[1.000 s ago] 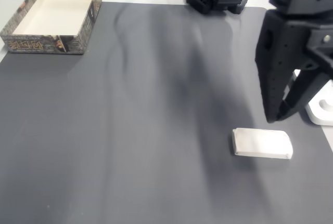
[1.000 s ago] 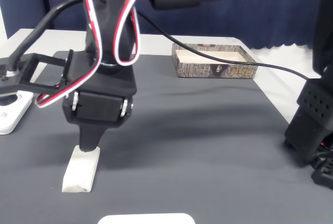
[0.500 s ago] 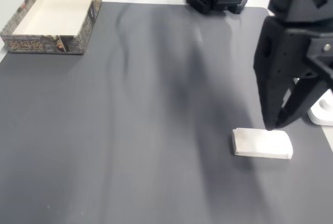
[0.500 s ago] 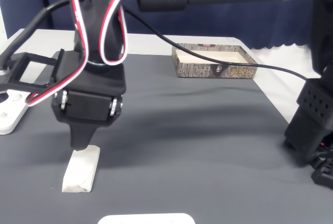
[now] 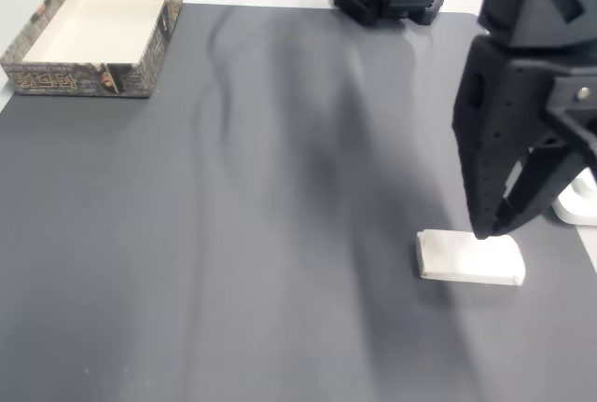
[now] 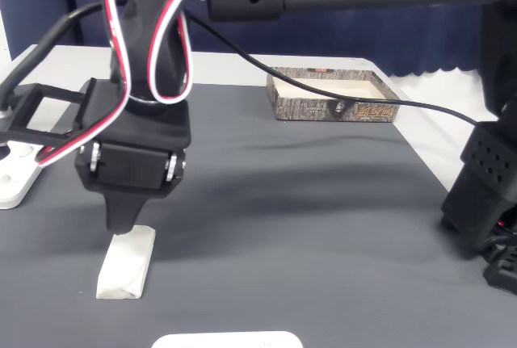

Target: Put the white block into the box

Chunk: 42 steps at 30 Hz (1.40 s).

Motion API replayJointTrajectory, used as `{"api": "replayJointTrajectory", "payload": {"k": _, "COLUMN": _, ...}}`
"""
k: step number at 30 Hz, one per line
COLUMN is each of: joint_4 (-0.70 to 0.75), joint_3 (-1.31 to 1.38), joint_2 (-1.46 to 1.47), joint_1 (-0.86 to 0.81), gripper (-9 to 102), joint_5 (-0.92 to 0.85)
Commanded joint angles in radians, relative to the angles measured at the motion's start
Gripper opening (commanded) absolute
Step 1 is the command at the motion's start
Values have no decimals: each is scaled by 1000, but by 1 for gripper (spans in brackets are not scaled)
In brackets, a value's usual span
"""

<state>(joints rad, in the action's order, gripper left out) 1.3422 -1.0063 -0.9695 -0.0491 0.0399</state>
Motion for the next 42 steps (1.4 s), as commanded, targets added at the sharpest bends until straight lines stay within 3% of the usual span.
{"api": "replayJointTrajectory", "payload": {"k": 1, "joint_4": 9, "joint_3": 71, "joint_2": -23, "joint_1": -17, "gripper": -2, "joint_5": 12}}
{"api": "replayJointTrajectory", "payload": {"k": 10, "joint_4": 49, "joint_3": 89, "joint_2": -23, "joint_1": -14, "gripper": -2, "joint_5": 91}}
{"api": "replayJointTrajectory", "payload": {"k": 25, "joint_4": 129, "joint_3": 123, "joint_2": -23, "joint_1": -20, "gripper": -2, "joint_5": 819}}
{"api": "replayJointTrajectory", "payload": {"k": 42, "joint_4": 137, "joint_3": 150, "joint_2": -21, "joint_1": -35, "gripper": -2, "joint_5": 1207}}
